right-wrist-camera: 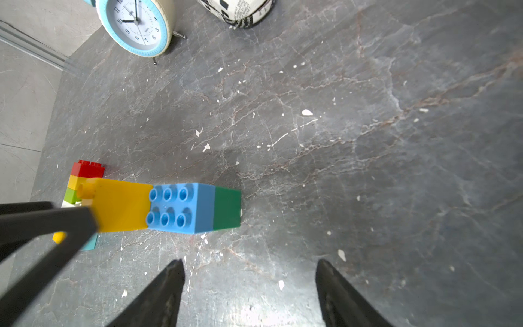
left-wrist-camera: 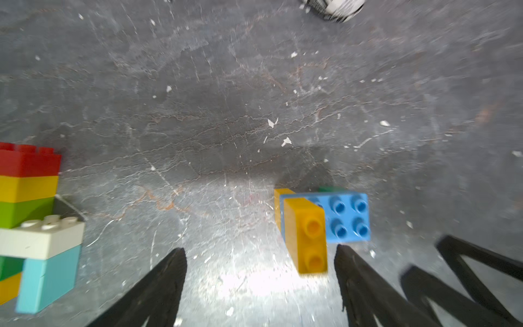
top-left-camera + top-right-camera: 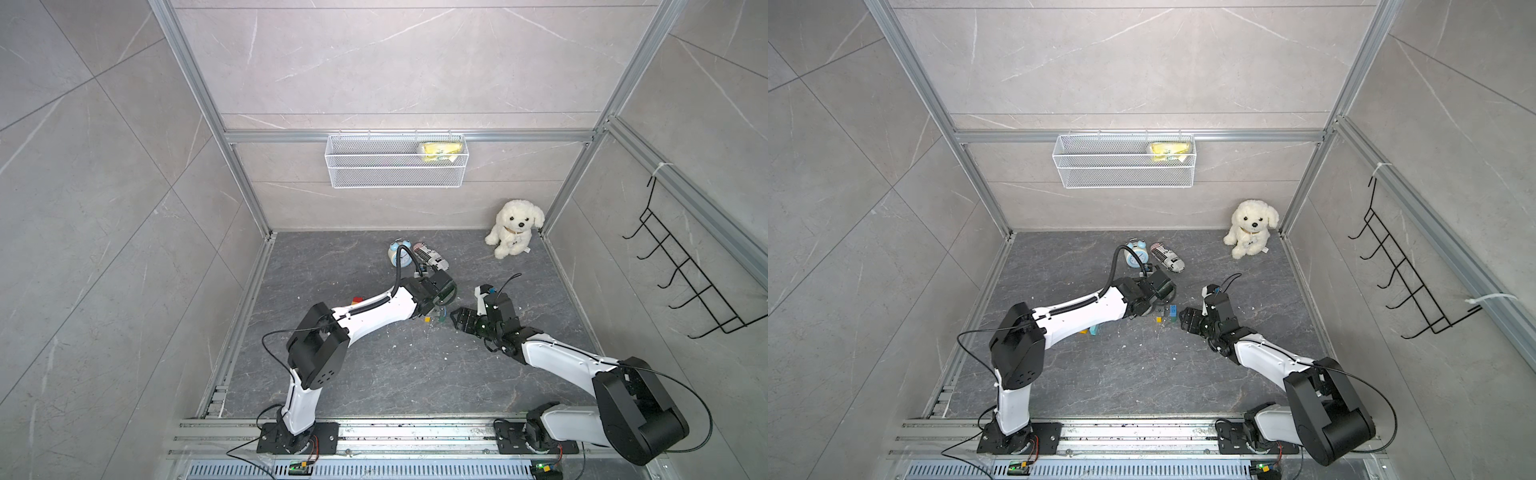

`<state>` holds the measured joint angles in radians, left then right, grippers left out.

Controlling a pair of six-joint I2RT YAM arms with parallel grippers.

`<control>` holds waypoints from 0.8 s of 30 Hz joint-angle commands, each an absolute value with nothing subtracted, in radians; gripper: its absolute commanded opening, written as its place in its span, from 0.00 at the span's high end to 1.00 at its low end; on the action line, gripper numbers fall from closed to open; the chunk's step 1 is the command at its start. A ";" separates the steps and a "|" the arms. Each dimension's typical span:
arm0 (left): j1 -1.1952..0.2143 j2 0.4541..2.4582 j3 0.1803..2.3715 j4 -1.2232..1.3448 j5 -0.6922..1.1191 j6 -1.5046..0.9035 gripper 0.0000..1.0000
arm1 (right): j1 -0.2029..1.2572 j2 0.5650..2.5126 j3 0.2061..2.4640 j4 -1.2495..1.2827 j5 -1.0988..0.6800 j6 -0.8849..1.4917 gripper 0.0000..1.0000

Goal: Assemble the letter h with lego
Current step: Assemble the lego brick with the lego brick, then pick up the lego brick from the center of the board.

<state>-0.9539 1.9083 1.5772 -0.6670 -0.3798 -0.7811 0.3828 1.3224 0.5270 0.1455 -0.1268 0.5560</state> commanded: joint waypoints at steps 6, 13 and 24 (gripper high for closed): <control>-0.919 1.544 1.237 -0.430 -0.323 -0.661 0.01 | 0.381 1.354 0.551 0.195 -0.206 0.400 0.37; -0.804 1.297 0.857 -0.232 -0.319 -0.659 0.01 | 0.380 1.589 0.959 -0.302 -0.249 0.312 0.40; -0.756 1.222 0.796 -0.209 -0.337 -0.660 0.00 | 0.379 1.477 0.951 -0.292 -0.209 0.022 0.31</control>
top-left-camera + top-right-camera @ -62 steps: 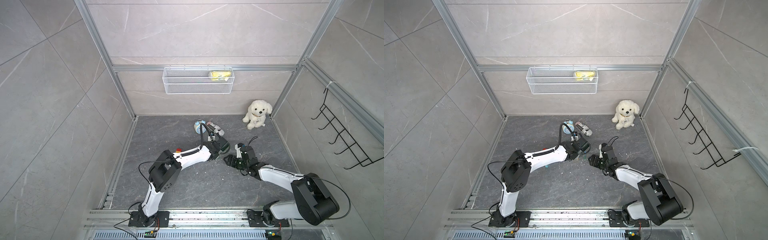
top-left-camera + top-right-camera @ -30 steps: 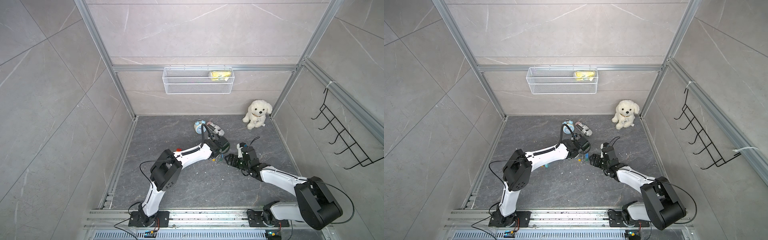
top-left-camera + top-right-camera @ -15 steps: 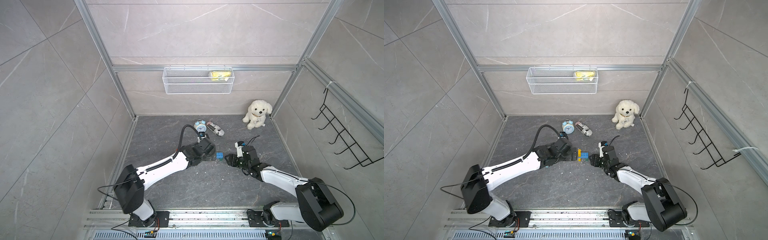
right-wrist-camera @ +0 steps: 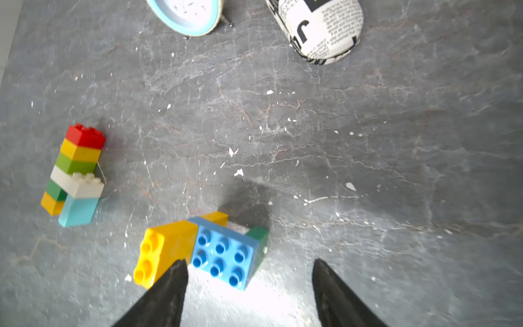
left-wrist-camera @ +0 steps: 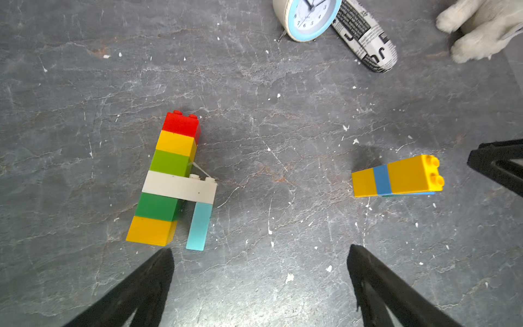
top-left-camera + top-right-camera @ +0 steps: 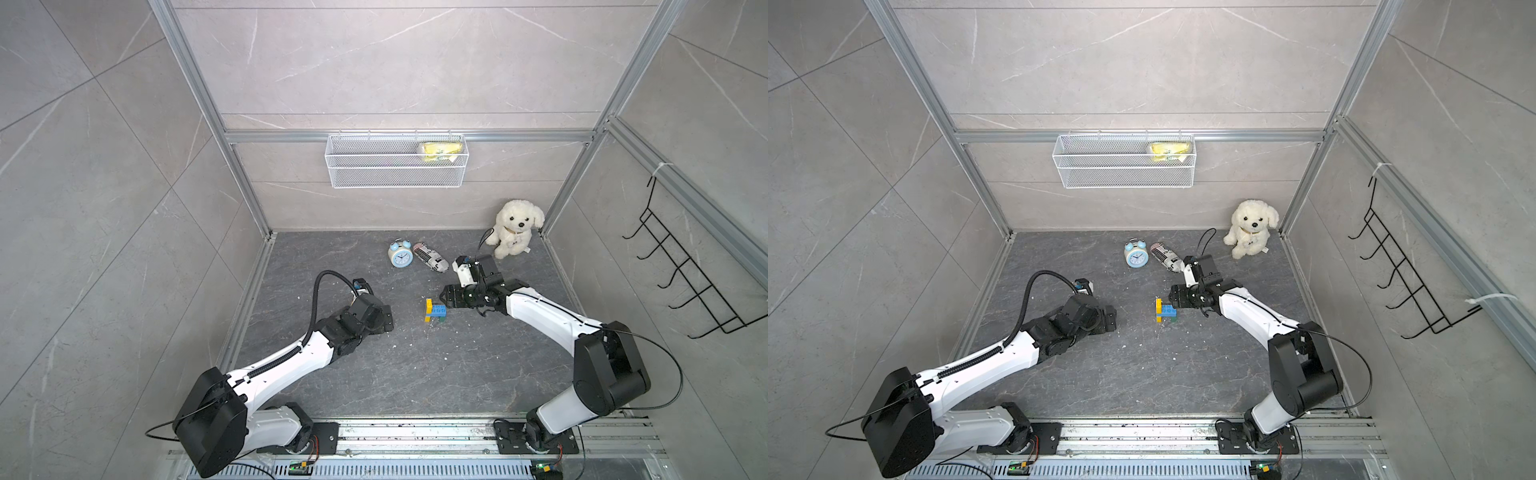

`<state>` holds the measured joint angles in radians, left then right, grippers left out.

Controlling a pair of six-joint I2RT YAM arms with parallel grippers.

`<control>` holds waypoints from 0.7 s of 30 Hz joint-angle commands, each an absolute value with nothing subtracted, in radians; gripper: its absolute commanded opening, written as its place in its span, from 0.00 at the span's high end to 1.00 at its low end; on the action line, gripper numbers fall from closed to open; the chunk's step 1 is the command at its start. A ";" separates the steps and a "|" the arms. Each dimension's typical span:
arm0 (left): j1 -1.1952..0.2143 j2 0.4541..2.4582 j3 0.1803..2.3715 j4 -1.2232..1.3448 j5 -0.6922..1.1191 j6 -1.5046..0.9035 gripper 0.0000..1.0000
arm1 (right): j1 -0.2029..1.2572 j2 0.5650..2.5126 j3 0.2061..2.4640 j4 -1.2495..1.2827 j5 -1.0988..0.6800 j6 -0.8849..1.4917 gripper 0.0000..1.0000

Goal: Assemble the letter h with lego
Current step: Pick up the lego brick from the center of the board.

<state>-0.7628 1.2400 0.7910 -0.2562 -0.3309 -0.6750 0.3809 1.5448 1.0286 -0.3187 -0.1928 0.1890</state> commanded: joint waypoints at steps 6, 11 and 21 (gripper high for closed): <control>-0.753 1.240 0.795 -0.204 -0.327 -0.666 0.01 | 0.380 1.432 0.807 -0.109 -0.360 -0.206 0.15; -0.752 1.229 0.785 -0.192 -0.315 -0.667 0.00 | 0.380 1.514 0.881 -0.172 -0.365 -0.338 0.11; -0.749 1.227 0.787 -0.193 -0.304 -0.662 0.00 | 0.381 1.618 0.946 -0.172 -0.417 -0.540 0.16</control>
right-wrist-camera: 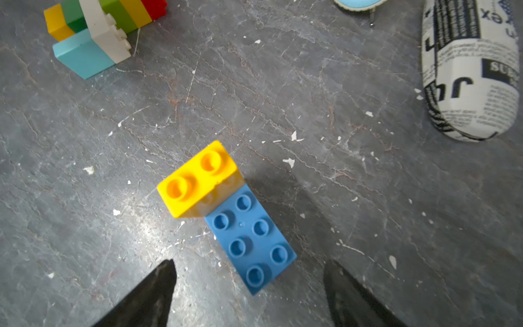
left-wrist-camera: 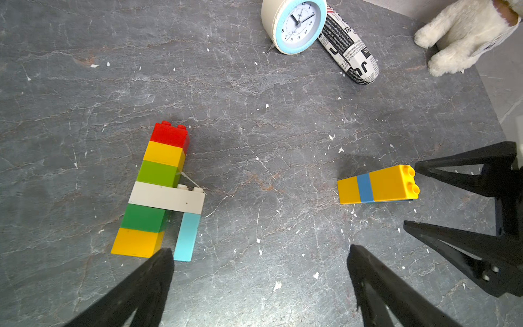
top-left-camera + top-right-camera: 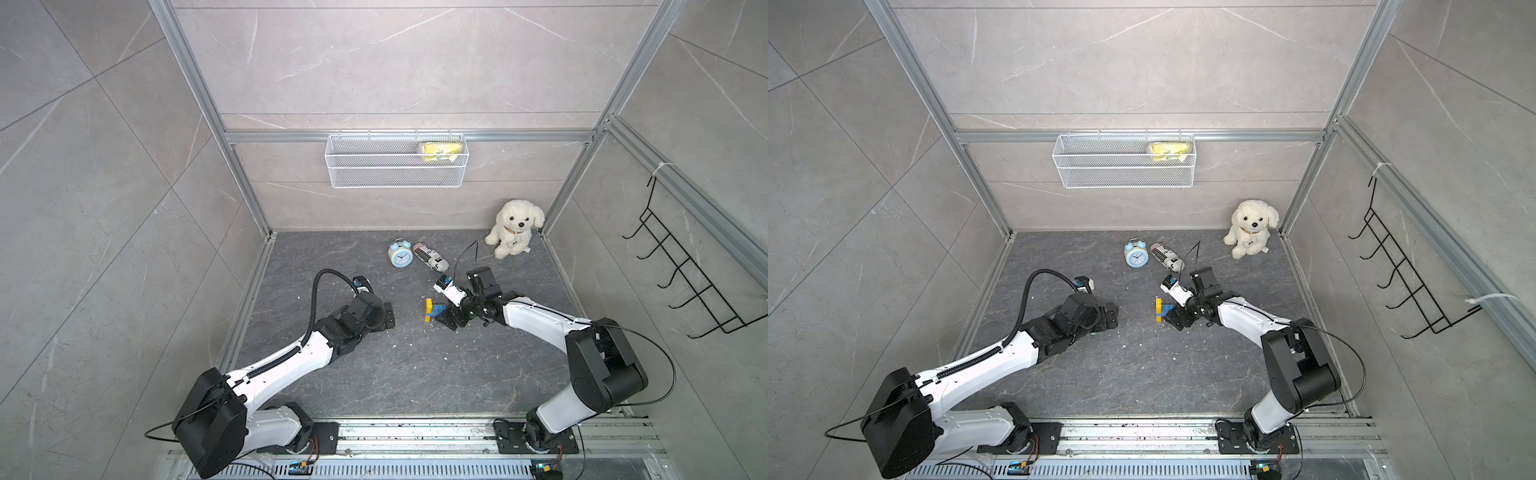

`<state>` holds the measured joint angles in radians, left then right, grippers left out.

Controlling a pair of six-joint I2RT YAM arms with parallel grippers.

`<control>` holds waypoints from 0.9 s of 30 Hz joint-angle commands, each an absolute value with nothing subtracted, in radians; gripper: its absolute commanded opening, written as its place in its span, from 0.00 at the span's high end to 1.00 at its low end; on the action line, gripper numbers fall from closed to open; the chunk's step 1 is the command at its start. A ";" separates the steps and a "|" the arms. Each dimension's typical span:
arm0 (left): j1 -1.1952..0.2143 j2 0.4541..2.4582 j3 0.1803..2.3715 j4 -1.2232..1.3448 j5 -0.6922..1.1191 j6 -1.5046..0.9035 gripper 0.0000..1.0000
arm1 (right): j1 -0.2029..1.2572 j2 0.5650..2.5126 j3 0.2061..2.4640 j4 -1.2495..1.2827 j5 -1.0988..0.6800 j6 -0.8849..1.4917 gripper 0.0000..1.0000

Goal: Assemble the letter h with lego
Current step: Pick up the lego brick from the center of the board.

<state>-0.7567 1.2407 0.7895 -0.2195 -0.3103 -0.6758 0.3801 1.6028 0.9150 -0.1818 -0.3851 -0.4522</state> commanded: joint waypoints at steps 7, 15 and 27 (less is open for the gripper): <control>-0.745 1.229 0.788 -0.193 -0.290 -0.661 0.01 | 0.392 1.642 0.967 -0.178 -0.441 -0.576 0.20; -0.741 1.238 0.789 -0.192 -0.270 -0.665 0.00 | 0.428 1.677 0.990 -0.209 -0.375 -0.609 0.20; -0.736 1.237 0.787 -0.189 -0.262 -0.667 0.00 | 0.447 1.722 1.031 -0.221 -0.325 -0.601 0.44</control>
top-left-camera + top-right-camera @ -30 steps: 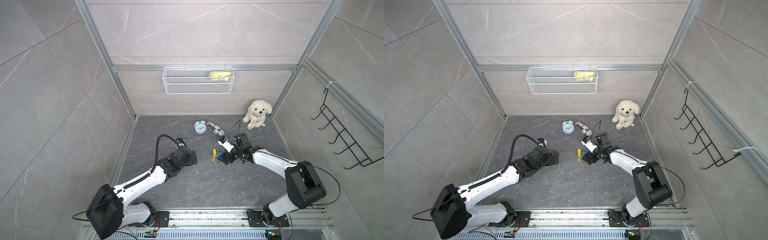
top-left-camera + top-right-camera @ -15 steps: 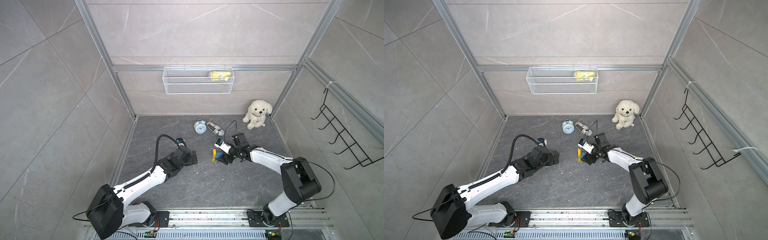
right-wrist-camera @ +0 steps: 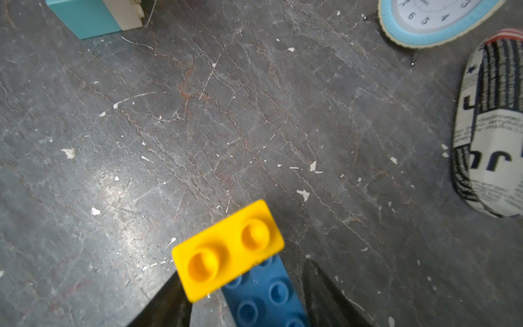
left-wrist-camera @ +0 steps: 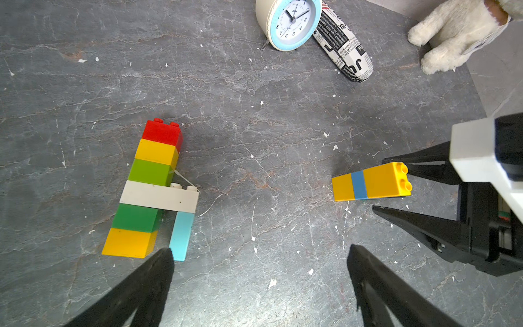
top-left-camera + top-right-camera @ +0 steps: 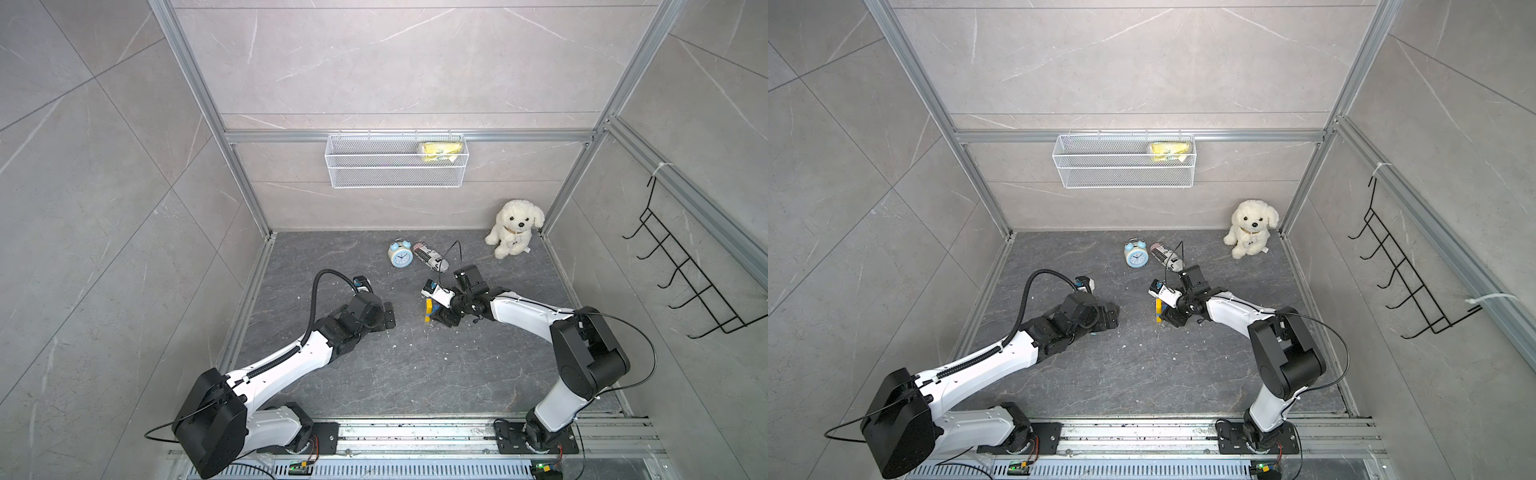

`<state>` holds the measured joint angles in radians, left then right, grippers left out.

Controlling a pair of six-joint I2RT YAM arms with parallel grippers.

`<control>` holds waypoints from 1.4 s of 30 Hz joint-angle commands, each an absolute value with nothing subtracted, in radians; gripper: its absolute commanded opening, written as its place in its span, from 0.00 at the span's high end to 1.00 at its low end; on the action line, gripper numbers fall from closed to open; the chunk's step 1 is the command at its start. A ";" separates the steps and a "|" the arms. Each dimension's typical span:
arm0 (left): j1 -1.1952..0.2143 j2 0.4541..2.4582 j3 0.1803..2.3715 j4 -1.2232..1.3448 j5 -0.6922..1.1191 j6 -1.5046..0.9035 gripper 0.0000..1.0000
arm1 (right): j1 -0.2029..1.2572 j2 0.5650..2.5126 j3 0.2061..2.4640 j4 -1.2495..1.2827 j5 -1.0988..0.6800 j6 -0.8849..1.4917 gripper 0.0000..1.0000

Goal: Assemble the letter h with lego
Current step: Pick up the lego brick from the center of the board.

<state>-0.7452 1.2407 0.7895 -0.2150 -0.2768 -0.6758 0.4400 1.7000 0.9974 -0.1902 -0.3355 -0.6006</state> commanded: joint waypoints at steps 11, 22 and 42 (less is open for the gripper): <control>-0.731 1.237 0.785 -0.188 -0.254 -0.670 0.01 | 0.467 1.721 1.015 -0.217 -0.287 -0.618 0.30; -0.728 1.229 0.781 -0.186 -0.257 -0.672 0.01 | 0.468 1.737 1.038 -0.229 -0.288 -0.602 0.59; -0.681 1.062 0.708 -0.285 -0.466 -0.808 0.01 | 0.476 1.903 1.334 -0.479 -0.868 0.001 0.82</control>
